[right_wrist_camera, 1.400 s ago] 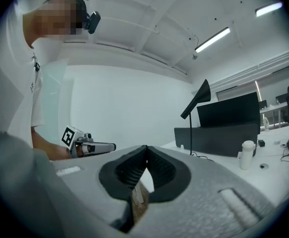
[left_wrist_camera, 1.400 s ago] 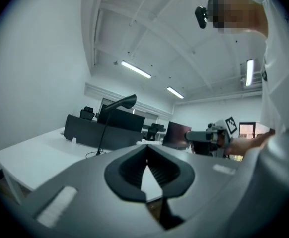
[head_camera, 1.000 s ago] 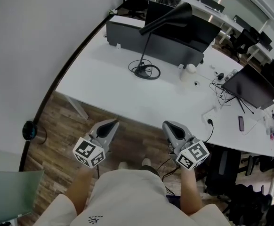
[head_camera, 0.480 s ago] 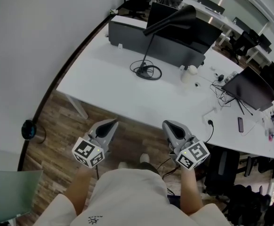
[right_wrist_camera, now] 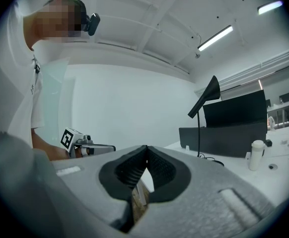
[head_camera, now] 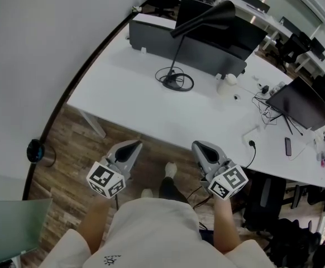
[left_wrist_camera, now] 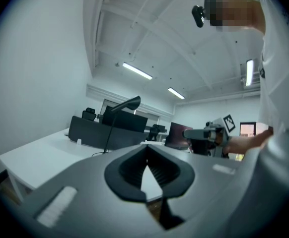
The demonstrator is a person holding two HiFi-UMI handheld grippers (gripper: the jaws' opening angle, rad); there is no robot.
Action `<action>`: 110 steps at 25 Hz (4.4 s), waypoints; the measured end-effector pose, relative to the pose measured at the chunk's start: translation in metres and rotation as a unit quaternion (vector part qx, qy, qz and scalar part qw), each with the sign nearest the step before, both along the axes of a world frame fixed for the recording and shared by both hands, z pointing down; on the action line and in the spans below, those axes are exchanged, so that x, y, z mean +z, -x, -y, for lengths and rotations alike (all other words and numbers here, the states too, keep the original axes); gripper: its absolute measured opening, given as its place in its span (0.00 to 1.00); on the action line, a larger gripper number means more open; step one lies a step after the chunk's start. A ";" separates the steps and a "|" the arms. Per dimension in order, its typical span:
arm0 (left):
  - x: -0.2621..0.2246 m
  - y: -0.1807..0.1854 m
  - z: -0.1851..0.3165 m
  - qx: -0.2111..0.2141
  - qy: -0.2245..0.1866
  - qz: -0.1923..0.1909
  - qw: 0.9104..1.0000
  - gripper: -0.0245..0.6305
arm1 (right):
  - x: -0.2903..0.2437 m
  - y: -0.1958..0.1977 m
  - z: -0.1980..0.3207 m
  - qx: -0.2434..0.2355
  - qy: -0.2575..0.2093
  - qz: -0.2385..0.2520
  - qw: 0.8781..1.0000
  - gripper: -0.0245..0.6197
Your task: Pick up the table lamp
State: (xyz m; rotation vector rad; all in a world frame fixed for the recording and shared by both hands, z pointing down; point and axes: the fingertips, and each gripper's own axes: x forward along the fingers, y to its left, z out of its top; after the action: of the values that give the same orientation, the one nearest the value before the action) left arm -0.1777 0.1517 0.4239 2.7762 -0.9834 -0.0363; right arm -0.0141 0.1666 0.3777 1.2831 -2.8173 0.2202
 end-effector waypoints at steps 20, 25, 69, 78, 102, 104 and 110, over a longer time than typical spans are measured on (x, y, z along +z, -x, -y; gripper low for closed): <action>0.001 -0.043 0.085 -0.001 0.003 0.011 1.000 0.03 | -0.004 -0.039 0.095 -0.008 -0.027 0.007 1.000 0.04; -0.001 -0.055 0.113 -0.004 0.011 0.007 1.000 0.03 | -0.003 -0.055 0.123 -0.006 -0.022 0.021 1.000 0.04; 0.025 -0.180 0.277 -0.080 0.037 0.044 0.995 0.03 | 0.045 -0.182 0.295 -0.067 0.042 0.074 0.994 0.04; 0.023 -0.179 0.276 -0.096 0.037 0.041 0.994 0.03 | 0.047 -0.186 0.297 -0.070 0.044 0.073 0.994 0.04; 0.067 -0.147 0.338 -0.071 0.053 0.059 0.994 0.03 | 0.056 -0.102 0.345 -0.093 0.028 0.046 0.994 0.04; 0.075 -0.146 0.348 -0.067 0.055 0.064 0.994 0.03 | 0.057 -0.097 0.354 -0.091 0.024 0.043 0.995 0.04; 0.092 -0.149 0.373 -0.062 0.054 0.069 0.994 0.03 | 0.065 -0.092 0.374 -0.076 0.022 0.033 0.996 0.04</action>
State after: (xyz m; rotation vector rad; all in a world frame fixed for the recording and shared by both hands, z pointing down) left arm -0.0284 -0.2210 0.5157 2.6448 -1.1543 0.1884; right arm 0.0775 -0.2075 0.4428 1.0663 -2.9304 0.3232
